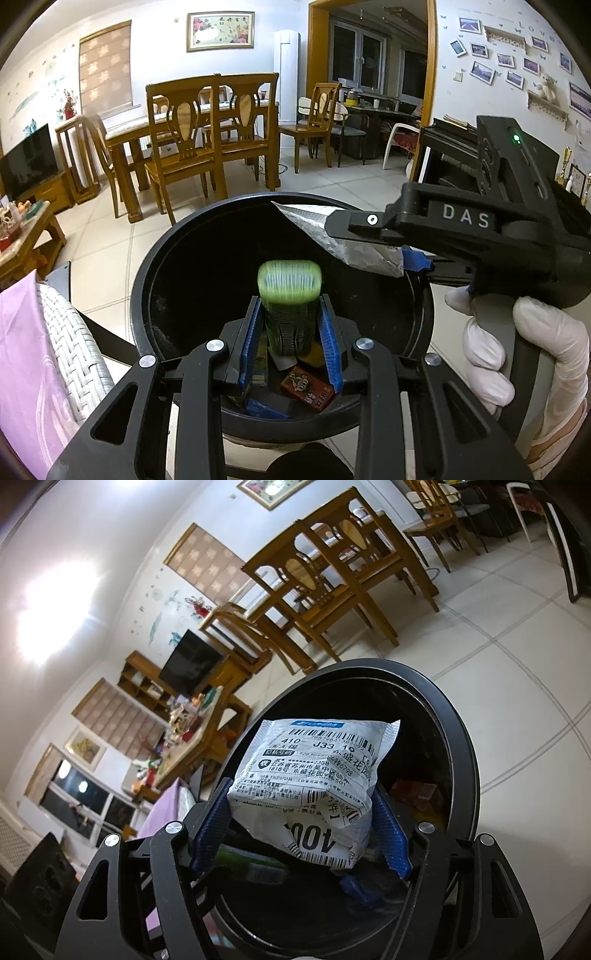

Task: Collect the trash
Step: 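Open both tools to drop the gum box and plastic bag into the bin, then move both open tools back over the table items, then grasp the purple spray bottle with the left tool while the right tool grasps the white cap, then carry the spray bottle and white cap over the trash bin with both tools, then open both tools to drop the bottle and cap into the bin, then move both open tools back over the orange and blue tube, then grasp the orange with the left tool while the right tool grasps the blue tube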

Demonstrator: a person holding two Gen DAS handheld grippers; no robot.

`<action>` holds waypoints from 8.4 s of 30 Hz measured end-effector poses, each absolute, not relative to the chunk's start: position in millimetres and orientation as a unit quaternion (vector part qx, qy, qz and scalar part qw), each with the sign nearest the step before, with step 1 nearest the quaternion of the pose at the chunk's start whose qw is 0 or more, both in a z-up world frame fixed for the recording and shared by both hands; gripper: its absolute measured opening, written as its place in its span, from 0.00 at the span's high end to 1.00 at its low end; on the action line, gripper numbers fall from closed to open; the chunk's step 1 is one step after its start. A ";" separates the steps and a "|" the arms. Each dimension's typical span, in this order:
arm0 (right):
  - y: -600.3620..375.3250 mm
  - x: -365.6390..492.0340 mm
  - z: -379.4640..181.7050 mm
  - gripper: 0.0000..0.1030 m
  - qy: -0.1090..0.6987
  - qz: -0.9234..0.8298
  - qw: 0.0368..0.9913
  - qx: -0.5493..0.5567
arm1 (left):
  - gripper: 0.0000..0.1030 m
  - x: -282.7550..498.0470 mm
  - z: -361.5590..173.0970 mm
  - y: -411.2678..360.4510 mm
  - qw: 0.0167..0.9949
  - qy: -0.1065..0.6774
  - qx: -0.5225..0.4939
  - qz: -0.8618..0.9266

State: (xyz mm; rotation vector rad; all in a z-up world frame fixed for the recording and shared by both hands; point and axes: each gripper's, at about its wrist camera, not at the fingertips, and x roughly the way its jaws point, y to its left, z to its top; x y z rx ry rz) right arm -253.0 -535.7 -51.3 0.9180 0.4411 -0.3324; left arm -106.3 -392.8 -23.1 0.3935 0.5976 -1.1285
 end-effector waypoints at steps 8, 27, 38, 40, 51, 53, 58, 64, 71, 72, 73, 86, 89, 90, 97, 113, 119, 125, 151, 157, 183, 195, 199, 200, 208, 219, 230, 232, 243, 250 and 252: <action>-536.4 -250.7 -50.7 0.28 0.211 -0.155 0.861 0.437 | 0.69 -107.5 -23.5 -389.0 0.788 0.274 0.180 -0.521; -518.2 -230.0 -35.5 0.21 0.207 -0.115 0.878 0.416 | 0.37 -90.3 -7.7 -336.7 0.824 0.278 0.144 -0.473; -428.2 -165.7 -20.0 0.21 0.261 -0.051 0.918 0.293 | 0.37 -18.8 -6.9 -196.4 0.878 0.323 0.077 -0.345; -410.4 -153.2 -19.1 0.24 0.272 -0.034 0.921 0.276 | 0.37 -2.6 -8.0 -166.6 0.887 0.336 0.060 -0.311; -293.9 -76.7 -1.2 0.30 0.315 0.064 0.927 0.195 | 0.43 76.3 -38.2 -89.5 0.871 0.427 0.031 -0.240; -279.4 -67.1 -2.1 0.32 0.323 0.074 0.925 0.184 | 0.45 85.2 -40.3 -84.9 0.867 0.435 0.027 -0.241; -251.4 -41.2 -4.5 0.34 0.342 0.092 0.922 0.157 | 0.49 98.6 -38.9 -74.9 0.868 0.436 0.028 -0.235; -222.7 -7.3 -0.7 0.34 0.354 0.107 0.921 0.124 | 0.66 110.2 -41.4 -73.9 0.870 0.430 0.058 -0.233; -179.4 35.4 5.4 0.41 0.371 0.127 0.918 0.066 | 0.70 103.2 -40.6 -67.0 0.866 0.427 0.086 -0.246; -172.7 42.8 5.4 0.43 0.374 0.129 0.916 0.058 | 0.70 102.7 -40.4 -64.1 0.864 0.428 0.083 -0.250; -168.5 47.8 5.0 0.44 0.378 0.130 0.915 0.052 | 0.70 101.3 -40.3 -60.0 0.863 0.430 0.078 -0.254; -99.1 125.7 -35.7 0.58 0.436 0.153 0.887 -0.006 | 0.70 83.4 -37.5 -22.6 0.854 0.441 0.040 -0.274; -97.9 130.4 -36.4 0.62 0.438 0.152 0.886 -0.001 | 0.70 84.9 -37.0 -23.0 0.853 0.442 0.037 -0.275; -98.3 131.5 -37.1 0.62 0.439 0.151 0.886 -0.001 | 0.70 85.3 -36.9 -23.7 0.853 0.442 0.038 -0.275; -99.6 141.0 -50.7 0.62 0.459 0.144 0.877 -0.007 | 0.69 85.0 -38.7 -24.1 0.852 0.443 0.039 -0.277; -136.7 70.7 -22.8 0.63 0.405 0.160 0.897 0.072 | 0.75 76.2 -30.7 -32.8 0.870 0.401 0.060 -0.280; -180.9 21.6 -8.4 0.64 0.371 0.154 0.905 0.138 | 0.75 79.7 -34.3 -39.2 0.869 0.411 0.079 -0.264; -207.2 -18.3 1.9 0.64 0.351 0.144 0.911 0.160 | 0.71 86.6 -43.0 -48.5 0.866 0.425 0.123 -0.234; -371.1 -144.4 18.7 0.63 0.255 0.004 0.929 0.267 | 0.76 -16.0 13.8 -236.4 0.835 0.300 0.118 -0.447; -441.6 -188.6 11.4 0.63 0.224 -0.066 0.924 0.304 | 0.76 -43.0 6.7 -302.6 0.805 0.292 0.138 -0.498; -537.3 -213.6 -55.5 0.63 0.254 -0.182 0.889 0.333 | 0.76 -84.9 -41.5 -406.5 0.747 0.322 0.198 -0.547; -535.0 -208.7 -63.7 0.62 0.262 -0.189 0.888 0.326 | 0.64 -88.8 -33.7 -402.0 0.759 0.317 0.197 -0.533; -532.9 -210.7 -63.1 0.48 0.257 -0.190 0.890 0.325 | 0.33 -94.1 -27.6 -394.2 0.774 0.298 0.199 -0.521; -531.5 -211.1 -62.5 0.44 0.254 -0.192 0.890 0.326 | 0.30 -94.7 -25.8 -392.0 0.777 0.296 0.200 -0.519; -521.5 -208.9 -53.6 0.40 0.242 -0.178 0.898 0.322 | 0.06 -93.6 -9.2 -364.9 0.803 0.269 0.195 -0.495; -448.5 -160.6 -38.8 0.40 0.277 -0.110 0.915 0.273 | 0.05 -56.4 9.0 -294.3 0.840 0.267 0.148 -0.448; -342.0 -76.6 -10.8 0.40 0.305 -0.036 0.930 0.203 | 0.05 11.1 6.7 -170.3 0.893 0.296 0.078 -0.331; -322.9 -60.3 -8.6 0.40 0.312 -0.021 0.931 0.191 | 0.05 27.6 6.6 -142.7 0.902 0.304 0.057 -0.300; -193.6 52.9 -6.9 0.40 0.376 0.070 0.921 0.077 | 0.09 119.6 -10.6 -56.2 0.901 0.378 0.025 -0.212; -146.8 106.6 -30.0 0.48 0.426 0.076 0.902 -0.002 | 0.32 139.1 -32.0 -51.0 0.883 0.414 0.036 -0.219; -141.9 118.8 -39.1 0.49 0.436 0.076 0.896 -0.018 | 0.36 143.0 -37.6 -48.8 0.878 0.423 0.033 -0.223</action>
